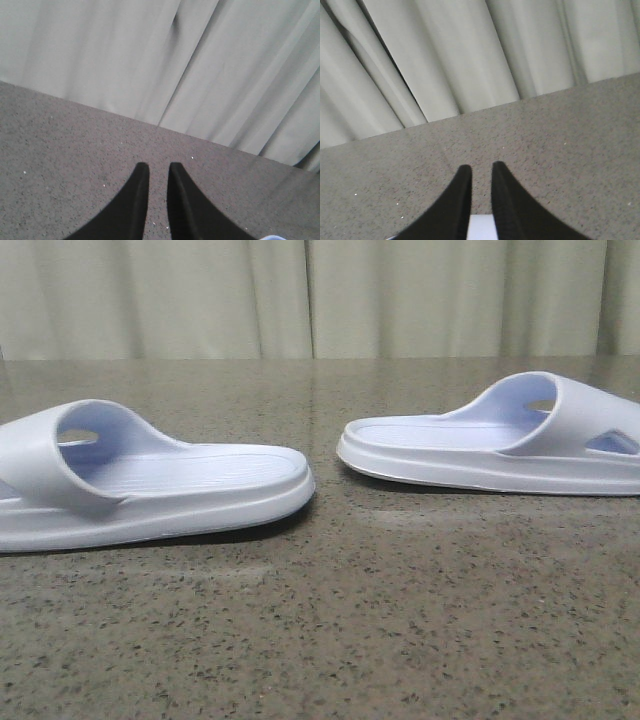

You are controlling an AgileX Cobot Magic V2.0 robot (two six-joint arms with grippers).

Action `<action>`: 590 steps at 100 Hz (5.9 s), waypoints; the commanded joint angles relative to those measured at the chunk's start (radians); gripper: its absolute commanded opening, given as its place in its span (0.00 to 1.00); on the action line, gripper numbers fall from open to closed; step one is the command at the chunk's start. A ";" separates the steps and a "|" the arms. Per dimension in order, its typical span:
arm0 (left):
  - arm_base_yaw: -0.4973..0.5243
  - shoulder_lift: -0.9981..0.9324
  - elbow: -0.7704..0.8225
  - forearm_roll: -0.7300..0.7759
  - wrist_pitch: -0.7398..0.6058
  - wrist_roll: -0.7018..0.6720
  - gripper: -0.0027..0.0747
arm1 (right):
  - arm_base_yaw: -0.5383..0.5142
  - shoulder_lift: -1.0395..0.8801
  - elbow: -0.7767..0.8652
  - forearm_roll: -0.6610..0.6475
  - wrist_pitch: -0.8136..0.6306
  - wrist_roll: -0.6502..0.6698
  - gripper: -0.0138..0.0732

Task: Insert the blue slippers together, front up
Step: 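Lower the left gripper onto the slipper's toe and close on it, then lift the grasped slipper up off the table with the left gripper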

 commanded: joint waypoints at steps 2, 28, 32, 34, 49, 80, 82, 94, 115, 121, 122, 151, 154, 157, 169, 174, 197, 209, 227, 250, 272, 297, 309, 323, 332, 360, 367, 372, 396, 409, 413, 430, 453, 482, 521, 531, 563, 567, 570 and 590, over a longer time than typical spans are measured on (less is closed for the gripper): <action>0.005 0.019 -0.036 -0.057 -0.043 -0.007 0.27 | -0.005 0.021 -0.039 0.064 -0.059 0.002 0.49; 0.005 0.020 -0.033 -0.103 -0.024 -0.014 0.72 | -0.005 0.033 -0.039 0.086 -0.098 0.002 0.81; 0.005 0.023 -0.030 -0.120 -0.008 -0.036 0.71 | -0.005 0.033 -0.039 0.086 -0.100 0.002 0.81; 0.005 0.026 -0.030 -0.120 0.001 -0.055 0.71 | -0.005 0.033 -0.039 0.086 -0.102 0.002 0.81; 0.005 0.041 0.012 -0.120 0.003 -0.196 0.69 | -0.005 0.033 -0.039 0.086 -0.102 0.002 0.81; 0.005 0.052 0.167 -0.124 -0.017 -0.454 0.69 | -0.005 0.033 -0.039 0.086 -0.102 0.002 0.81; 0.005 0.052 0.174 -0.124 -0.022 -0.456 0.69 | -0.005 0.033 -0.039 0.086 -0.102 0.002 0.81; 0.005 0.052 0.218 -0.124 -0.054 -0.506 0.69 | -0.005 0.033 -0.039 0.086 -0.102 0.002 0.81; 0.005 0.082 0.286 -0.176 -0.082 -0.554 0.69 | -0.005 0.033 -0.039 0.086 -0.102 0.002 0.81; 0.005 0.096 0.296 -0.184 -0.078 -0.554 0.69 | -0.005 0.033 -0.039 0.086 -0.102 0.002 0.81; 0.005 0.097 0.296 -0.184 -0.076 -0.554 0.69 | -0.005 0.033 -0.039 0.086 -0.102 0.002 0.81; 0.005 0.175 0.296 -0.184 -0.075 -0.554 0.69 | -0.005 0.032 -0.039 0.086 -0.102 0.002 0.81; 0.005 0.184 0.296 -0.184 -0.075 -0.554 0.69 | -0.005 0.032 -0.039 0.086 -0.102 0.002 0.81; 0.005 0.193 0.296 -0.184 -0.078 -0.554 0.69 | -0.005 0.032 -0.039 0.086 -0.102 0.002 0.81; 0.005 0.233 0.296 -0.192 -0.091 -0.554 0.69 | -0.005 0.032 -0.039 0.086 -0.102 0.002 0.81; 0.005 0.253 0.296 -0.207 -0.096 -0.554 0.69 | -0.005 0.032 -0.039 0.086 -0.102 0.002 0.81; 0.005 0.317 0.296 -0.259 -0.103 -0.554 0.69 | -0.005 0.032 -0.039 0.086 -0.103 0.002 0.81; 0.005 0.334 0.296 -0.277 -0.103 -0.548 0.69 | -0.005 0.032 -0.039 0.086 -0.109 0.002 0.81; 0.005 0.339 0.292 -0.282 -0.103 -0.546 0.69 | -0.005 0.032 -0.039 0.086 -0.119 0.002 0.81; 0.005 0.339 0.282 -0.301 -0.103 -0.524 0.69 | -0.005 0.032 -0.039 0.086 -0.126 0.002 0.81; 0.005 0.339 0.282 -0.305 -0.103 -0.522 0.69 | -0.005 0.032 -0.039 0.086 -0.126 0.002 0.81; 0.005 0.339 0.282 -0.307 -0.103 -0.494 0.69 | -0.005 0.032 -0.039 0.086 -0.126 0.002 0.81; 0.005 0.339 0.282 -0.307 -0.103 -0.480 0.69 | -0.005 0.032 -0.039 0.086 -0.126 0.002 0.81; 0.005 0.339 0.282 -0.307 -0.107 -0.462 0.69 | -0.005 0.032 -0.039 0.086 -0.126 0.002 0.81; 0.005 0.348 0.282 -0.307 -0.102 -0.439 0.69 | -0.005 0.032 -0.039 0.086 -0.128 0.002 0.81; 0.005 0.434 0.282 -0.384 -0.094 -0.372 0.69 | -0.005 0.032 -0.039 0.086 -0.130 0.002 0.81; 0.005 0.445 0.282 -0.422 -0.084 -0.331 0.69 | -0.005 0.032 -0.039 0.086 -0.130 0.002 0.81; 0.005 0.450 0.282 -0.451 -0.068 -0.299 0.69 | -0.005 0.032 -0.039 0.086 -0.130 0.002 0.81; 0.005 0.459 0.282 -0.505 0.016 -0.207 0.69 | -0.005 0.032 -0.039 0.086 -0.130 0.002 0.81; 0.005 0.459 0.282 -0.503 0.070 -0.162 0.69 | -0.005 0.032 -0.039 0.086 -0.131 0.002 0.81; 0.005 0.459 0.282 -0.503 0.084 -0.157 0.69 | -0.005 0.032 -0.039 0.086 -0.131 0.002 0.81; 0.005 0.459 0.282 -0.503 0.092 -0.157 0.69 | -0.005 0.032 -0.039 0.086 -0.131 0.002 0.81; 0.005 0.459 0.282 -0.503 0.080 -0.157 0.69 | -0.005 0.032 -0.039 0.086 -0.131 0.002 0.81; 0.005 0.459 0.284 -0.495 0.065 -0.157 0.43 | -0.005 0.032 -0.039 0.086 -0.131 0.002 0.81; 0.005 0.459 0.284 -0.439 0.038 -0.156 0.06 | -0.005 0.032 -0.039 0.086 -0.131 0.002 0.81; 0.005 0.459 0.284 -0.437 0.017 -0.141 0.06 | -0.005 0.032 -0.039 0.086 -0.131 0.002 0.81; 0.005 0.391 0.284 -0.720 0.017 0.093 0.06 | -0.005 0.032 -0.039 0.086 -0.131 0.002 0.81; 0.005 0.373 0.284 -0.741 0.017 0.107 0.06 | -0.005 0.032 -0.039 0.086 -0.131 0.002 0.81; 0.005 0.360 0.282 -0.750 0.022 0.109 0.06 | -0.005 0.032 -0.039 0.086 -0.131 0.002 0.81; 0.005 0.273 0.241 -0.752 0.064 0.113 0.06 | -0.005 0.032 -0.039 0.086 -0.160 0.002 0.81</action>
